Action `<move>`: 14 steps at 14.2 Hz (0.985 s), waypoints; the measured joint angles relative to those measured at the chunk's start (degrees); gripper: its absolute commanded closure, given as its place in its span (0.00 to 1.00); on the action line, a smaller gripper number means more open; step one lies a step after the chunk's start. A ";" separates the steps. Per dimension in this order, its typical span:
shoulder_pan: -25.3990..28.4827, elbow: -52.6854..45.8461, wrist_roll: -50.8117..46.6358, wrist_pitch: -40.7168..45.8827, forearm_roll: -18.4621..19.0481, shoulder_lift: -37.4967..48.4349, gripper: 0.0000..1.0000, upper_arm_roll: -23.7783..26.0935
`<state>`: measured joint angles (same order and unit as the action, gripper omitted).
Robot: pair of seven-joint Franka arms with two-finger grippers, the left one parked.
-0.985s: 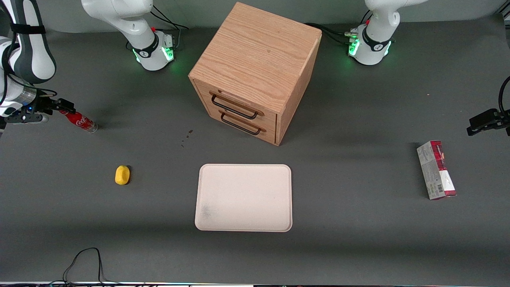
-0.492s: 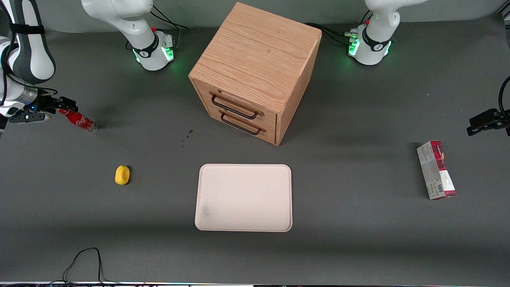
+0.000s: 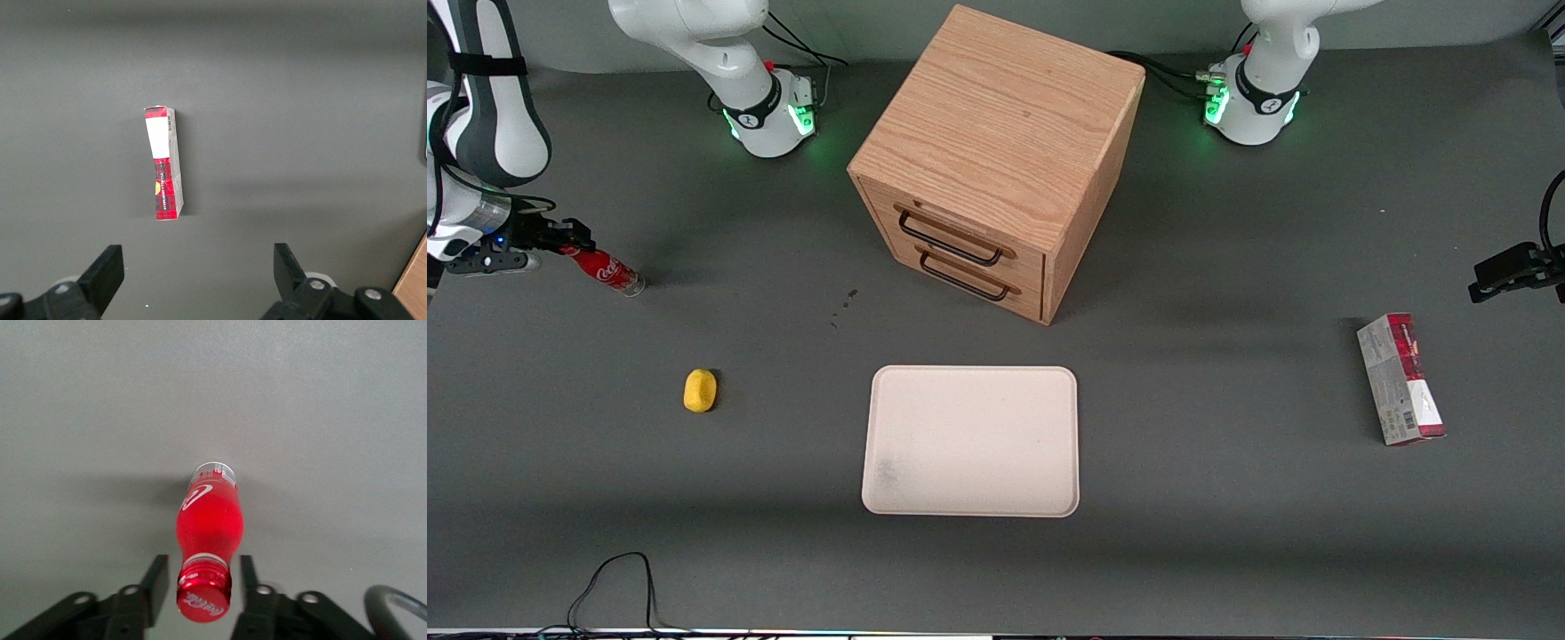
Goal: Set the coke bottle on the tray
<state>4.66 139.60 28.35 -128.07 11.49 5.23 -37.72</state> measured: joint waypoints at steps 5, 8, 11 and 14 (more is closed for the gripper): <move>0.04 -0.09 0.87 0.00 0.00 0.00 1.00 0.01; 0.40 -2.06 1.07 2.11 0.00 0.19 1.00 0.38; 3.39 -11.08 1.07 12.43 -0.33 1.08 1.00 0.93; 6.88 -23.58 1.07 24.26 -1.40 1.82 1.00 1.38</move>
<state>11.55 116.01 29.42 -103.81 10.09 7.05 -36.34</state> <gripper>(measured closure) 0.687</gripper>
